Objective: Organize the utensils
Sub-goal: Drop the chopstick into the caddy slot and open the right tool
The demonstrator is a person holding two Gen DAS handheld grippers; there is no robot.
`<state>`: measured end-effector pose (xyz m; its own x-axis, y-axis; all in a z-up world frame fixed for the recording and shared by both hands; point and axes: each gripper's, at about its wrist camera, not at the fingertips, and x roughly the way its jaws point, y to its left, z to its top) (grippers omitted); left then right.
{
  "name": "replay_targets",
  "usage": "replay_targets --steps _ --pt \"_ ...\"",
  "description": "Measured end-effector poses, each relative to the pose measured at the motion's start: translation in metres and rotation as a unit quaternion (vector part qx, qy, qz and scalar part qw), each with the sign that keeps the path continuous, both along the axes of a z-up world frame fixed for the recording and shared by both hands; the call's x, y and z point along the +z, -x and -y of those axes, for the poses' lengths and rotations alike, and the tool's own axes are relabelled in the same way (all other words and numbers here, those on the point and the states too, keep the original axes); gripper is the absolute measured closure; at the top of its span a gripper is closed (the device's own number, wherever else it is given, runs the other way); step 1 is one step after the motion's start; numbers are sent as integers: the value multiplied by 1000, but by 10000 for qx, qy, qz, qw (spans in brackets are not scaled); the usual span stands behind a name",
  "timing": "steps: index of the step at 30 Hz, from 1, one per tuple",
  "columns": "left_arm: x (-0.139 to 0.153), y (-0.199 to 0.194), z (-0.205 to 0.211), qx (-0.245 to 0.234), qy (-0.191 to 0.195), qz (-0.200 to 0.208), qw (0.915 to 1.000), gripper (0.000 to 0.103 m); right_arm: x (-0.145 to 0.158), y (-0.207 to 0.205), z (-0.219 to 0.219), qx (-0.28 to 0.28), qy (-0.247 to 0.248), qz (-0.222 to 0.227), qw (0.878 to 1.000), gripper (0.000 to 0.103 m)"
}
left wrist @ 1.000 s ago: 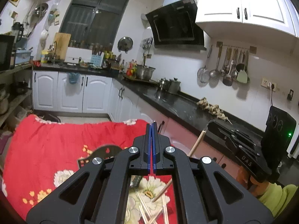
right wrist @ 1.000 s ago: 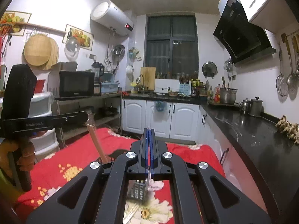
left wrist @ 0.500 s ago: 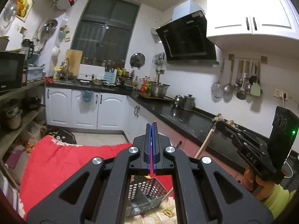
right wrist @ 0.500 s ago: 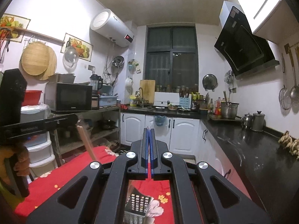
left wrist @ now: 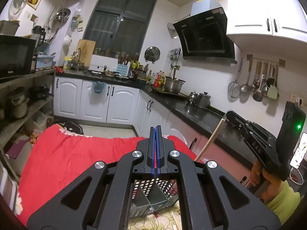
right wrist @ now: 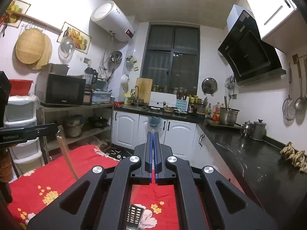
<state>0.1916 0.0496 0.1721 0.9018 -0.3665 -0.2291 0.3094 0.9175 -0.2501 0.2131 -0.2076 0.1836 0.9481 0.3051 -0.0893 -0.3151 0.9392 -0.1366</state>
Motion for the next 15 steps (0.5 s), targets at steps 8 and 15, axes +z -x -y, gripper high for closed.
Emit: replay_targets --steps 8,15 --pt "-21 -8 -4 -111 145 -221 9996 103 -26 -11 -9 -64 192 -254 9995 101" --pt "-36 -8 1 -240 230 -383 9987 103 -48 -15 -14 -79 151 -468 9988 101"
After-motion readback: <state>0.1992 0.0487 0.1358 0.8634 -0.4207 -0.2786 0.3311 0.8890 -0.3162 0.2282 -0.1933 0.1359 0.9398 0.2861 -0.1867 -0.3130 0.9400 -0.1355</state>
